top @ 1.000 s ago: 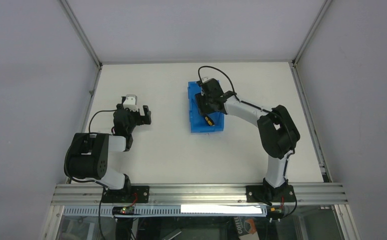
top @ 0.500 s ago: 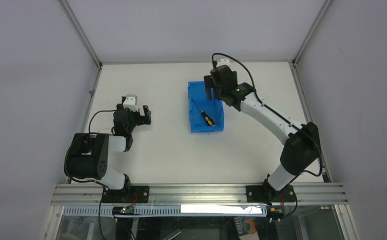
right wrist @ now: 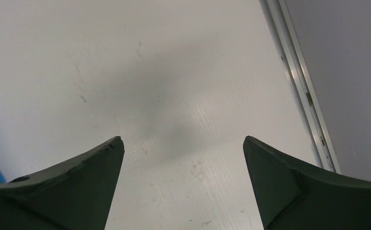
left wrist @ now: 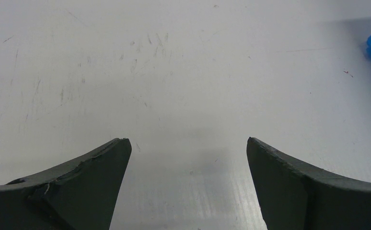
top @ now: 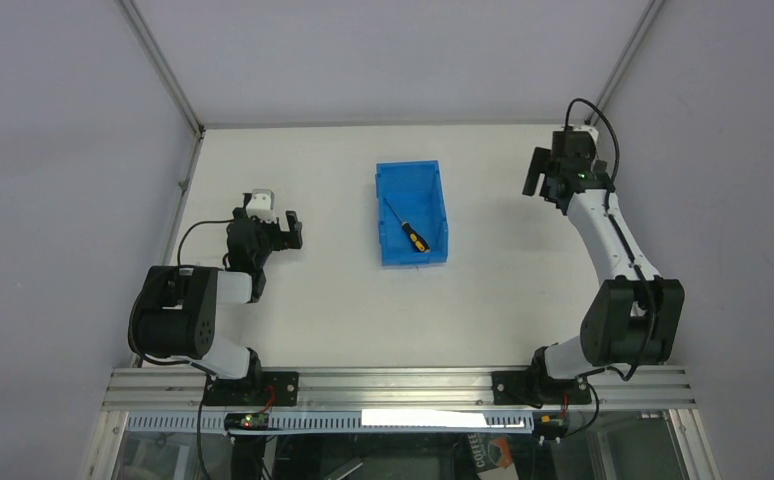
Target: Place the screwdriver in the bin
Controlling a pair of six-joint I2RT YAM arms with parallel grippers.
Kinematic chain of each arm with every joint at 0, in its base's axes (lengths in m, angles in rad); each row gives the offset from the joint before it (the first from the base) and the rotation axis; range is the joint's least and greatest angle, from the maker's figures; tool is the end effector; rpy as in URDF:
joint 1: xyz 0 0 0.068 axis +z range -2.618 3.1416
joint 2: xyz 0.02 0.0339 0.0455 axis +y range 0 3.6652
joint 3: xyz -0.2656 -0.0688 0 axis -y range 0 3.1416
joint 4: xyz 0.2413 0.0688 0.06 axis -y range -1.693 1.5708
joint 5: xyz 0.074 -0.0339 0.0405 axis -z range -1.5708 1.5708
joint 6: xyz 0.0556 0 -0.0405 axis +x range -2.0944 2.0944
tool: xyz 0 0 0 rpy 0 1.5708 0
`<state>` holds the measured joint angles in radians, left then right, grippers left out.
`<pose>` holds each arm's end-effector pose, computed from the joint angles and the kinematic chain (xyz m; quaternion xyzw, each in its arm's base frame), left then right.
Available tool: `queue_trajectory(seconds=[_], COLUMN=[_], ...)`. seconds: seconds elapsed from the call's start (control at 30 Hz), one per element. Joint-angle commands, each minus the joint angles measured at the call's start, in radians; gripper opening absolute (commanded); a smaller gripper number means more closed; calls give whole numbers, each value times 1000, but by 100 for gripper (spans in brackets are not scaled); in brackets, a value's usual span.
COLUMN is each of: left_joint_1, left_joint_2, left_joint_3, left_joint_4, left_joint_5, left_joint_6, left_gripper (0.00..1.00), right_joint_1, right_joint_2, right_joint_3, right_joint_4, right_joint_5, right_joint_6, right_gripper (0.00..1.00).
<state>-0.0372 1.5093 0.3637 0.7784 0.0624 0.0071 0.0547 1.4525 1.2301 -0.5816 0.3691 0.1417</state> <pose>0.2784 -0.0138 0.1370 0.0359 0.8233 -0.0342 0.5654 0.3252 -0.0023 0.2919 0.1082 0.9078 -0.1333 0.3826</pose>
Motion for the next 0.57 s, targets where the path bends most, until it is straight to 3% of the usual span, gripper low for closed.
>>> queue_trajectory(seconds=[0.0,0.1,0.53], left_joint_1=[8,8,8], left_joint_2=[-2,-2,-1], left_joint_3=[17,17,17], left_joint_4=[32,32,32], left_joint_5=[6,5,4], left_joint_6=[-18,-18,-18], left_gripper=[99,99,99], right_joint_1=[-96,-132,-135], right_joint_2=[-35,-43,-112], right_joint_3=[-20,-37,-140], right_joint_4=[59,70,165], right_joint_5=[-131,-202,-187], right_joint_6=[-42,-34,-16], right_gripper=[99,99,99])
